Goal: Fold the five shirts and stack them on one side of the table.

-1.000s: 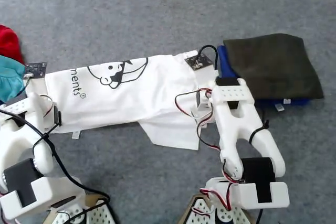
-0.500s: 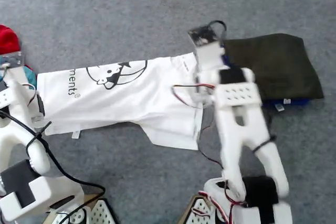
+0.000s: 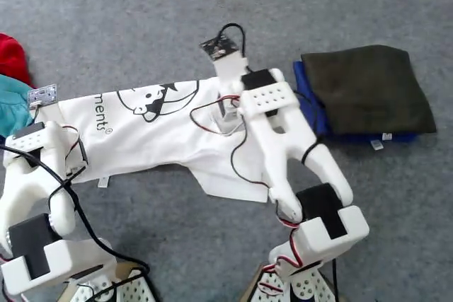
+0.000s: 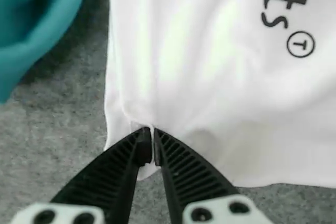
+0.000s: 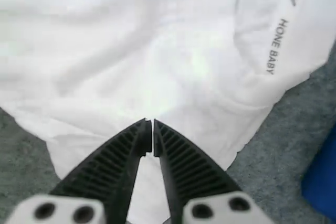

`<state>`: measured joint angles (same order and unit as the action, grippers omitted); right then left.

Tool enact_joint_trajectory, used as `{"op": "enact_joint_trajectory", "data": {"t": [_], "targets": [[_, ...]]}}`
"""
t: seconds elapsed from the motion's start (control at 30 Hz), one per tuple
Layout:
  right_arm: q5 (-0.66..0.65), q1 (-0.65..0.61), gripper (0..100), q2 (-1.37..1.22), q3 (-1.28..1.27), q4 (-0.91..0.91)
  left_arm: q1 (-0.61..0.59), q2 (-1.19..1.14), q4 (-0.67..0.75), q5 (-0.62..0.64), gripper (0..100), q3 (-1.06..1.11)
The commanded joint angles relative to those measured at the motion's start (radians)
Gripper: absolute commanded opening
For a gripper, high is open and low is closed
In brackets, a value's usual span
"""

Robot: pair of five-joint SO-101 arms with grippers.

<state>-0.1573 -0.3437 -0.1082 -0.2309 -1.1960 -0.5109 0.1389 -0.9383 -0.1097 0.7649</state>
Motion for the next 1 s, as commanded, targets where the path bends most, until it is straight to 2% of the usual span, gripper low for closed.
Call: {"op": "enact_joint_trajectory", "data": {"t": [0.0,0.17,0.23,0.3,0.73,0.87,0.97], "targets": [[0.003,0.037,1.5,-0.001,0.082,-0.011,0.001,0.028,0.003,0.009,3,0.001],[-0.020,0.178,2.5,-0.001,0.150,-0.043,-0.042,0.028,0.003,0.008,3,-0.025],[-0.061,0.178,6.9,-0.002,0.148,-0.087,-0.038,0.028,0.002,-0.037,3,-0.024],[-0.046,0.183,11.9,-0.002,0.147,-0.112,-0.022,0.028,0.002,-0.143,3,-0.015],[-0.043,0.187,14.1,-0.010,0.068,0.114,-0.008,0.028,0.005,-0.144,3,-0.024],[-0.043,0.189,14.1,-0.093,0.073,0.155,-0.008,0.028,0.005,-0.150,3,-0.025],[-0.043,0.189,13.9,-0.160,0.085,0.155,-0.008,0.028,0.005,-0.173,12,-0.016]]}}
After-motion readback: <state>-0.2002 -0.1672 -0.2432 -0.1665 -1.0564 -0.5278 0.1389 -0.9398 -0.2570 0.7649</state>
